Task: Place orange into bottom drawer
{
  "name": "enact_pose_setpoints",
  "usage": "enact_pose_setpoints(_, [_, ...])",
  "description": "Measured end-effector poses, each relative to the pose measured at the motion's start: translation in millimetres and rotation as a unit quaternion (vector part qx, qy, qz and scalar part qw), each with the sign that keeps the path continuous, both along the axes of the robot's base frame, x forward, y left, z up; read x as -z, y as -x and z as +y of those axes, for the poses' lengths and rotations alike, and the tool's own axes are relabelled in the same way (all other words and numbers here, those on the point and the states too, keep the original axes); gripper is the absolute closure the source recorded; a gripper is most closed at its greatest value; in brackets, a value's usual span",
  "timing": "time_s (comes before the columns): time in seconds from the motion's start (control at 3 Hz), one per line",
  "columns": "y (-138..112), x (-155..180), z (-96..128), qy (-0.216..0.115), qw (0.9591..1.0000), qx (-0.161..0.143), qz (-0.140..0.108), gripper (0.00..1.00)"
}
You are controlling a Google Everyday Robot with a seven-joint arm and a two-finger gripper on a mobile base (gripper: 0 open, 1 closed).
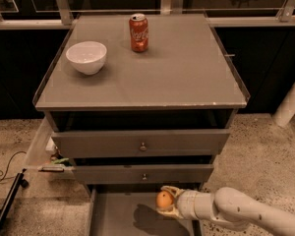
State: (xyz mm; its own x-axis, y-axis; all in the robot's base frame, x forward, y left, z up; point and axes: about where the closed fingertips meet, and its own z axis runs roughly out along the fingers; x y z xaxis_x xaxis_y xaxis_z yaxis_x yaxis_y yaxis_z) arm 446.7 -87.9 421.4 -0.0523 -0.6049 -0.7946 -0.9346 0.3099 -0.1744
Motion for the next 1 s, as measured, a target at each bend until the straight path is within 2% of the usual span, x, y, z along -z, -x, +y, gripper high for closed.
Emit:
enact_pose_setpoints(0.33, [-17, 53, 10, 0.016, 0.9998, -0.008, 0.0, 1.0])
enact_pose_setpoints(0.67, [-28, 105, 13, 0.017, 0.9997, -0.015, -0.004, 1.0])
enact_pose_setpoints(1.0, [-39, 172, 4, -0.007, 0.9995, -0.03, 0.0, 1.0])
